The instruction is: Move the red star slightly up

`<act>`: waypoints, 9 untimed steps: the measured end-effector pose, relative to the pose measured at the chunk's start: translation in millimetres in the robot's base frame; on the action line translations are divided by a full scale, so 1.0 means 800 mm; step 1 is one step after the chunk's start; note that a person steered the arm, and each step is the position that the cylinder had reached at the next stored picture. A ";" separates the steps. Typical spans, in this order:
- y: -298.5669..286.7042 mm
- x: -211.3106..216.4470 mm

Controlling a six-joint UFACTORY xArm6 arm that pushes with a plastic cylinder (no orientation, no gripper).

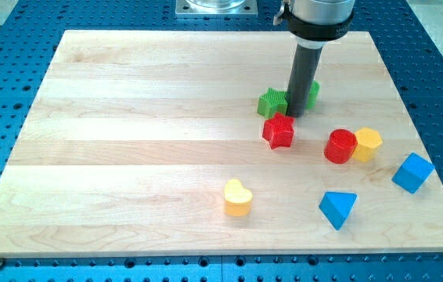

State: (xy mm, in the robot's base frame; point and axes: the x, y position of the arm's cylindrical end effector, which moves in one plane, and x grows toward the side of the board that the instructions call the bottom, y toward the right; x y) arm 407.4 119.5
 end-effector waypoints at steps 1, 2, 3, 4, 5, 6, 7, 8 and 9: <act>0.000 0.042; 0.000 0.102; -0.003 0.148; -0.011 0.157; -0.038 0.152; -0.057 0.134; -0.057 0.113; -0.056 0.097; -0.056 0.103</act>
State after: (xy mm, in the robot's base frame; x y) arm 489.9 74.4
